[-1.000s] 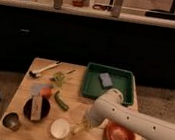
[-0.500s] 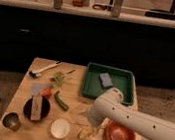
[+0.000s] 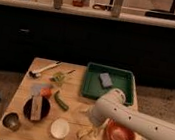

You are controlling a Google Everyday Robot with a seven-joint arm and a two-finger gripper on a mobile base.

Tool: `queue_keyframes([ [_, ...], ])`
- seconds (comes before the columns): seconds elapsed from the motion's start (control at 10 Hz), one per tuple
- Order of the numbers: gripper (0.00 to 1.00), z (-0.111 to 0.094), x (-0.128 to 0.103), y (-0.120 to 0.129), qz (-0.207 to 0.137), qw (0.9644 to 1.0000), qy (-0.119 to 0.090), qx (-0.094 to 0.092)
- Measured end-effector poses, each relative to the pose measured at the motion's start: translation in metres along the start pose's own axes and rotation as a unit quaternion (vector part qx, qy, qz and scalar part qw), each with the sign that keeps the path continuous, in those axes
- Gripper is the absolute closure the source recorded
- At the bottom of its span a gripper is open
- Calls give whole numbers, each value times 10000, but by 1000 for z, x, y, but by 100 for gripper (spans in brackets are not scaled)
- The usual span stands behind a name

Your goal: Place banana in table surface

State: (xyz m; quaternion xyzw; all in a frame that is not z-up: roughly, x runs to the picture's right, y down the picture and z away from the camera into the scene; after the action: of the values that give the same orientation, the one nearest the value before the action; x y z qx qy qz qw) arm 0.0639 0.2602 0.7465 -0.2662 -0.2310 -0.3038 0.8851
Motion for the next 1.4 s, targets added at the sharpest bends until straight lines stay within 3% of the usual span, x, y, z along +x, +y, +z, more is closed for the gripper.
queue_keyframes([
  [0.7, 20, -4, 5, 9, 37, 9999, -47, 83],
  [1.4, 20, -4, 8, 5, 50, 9999, -105, 38],
])
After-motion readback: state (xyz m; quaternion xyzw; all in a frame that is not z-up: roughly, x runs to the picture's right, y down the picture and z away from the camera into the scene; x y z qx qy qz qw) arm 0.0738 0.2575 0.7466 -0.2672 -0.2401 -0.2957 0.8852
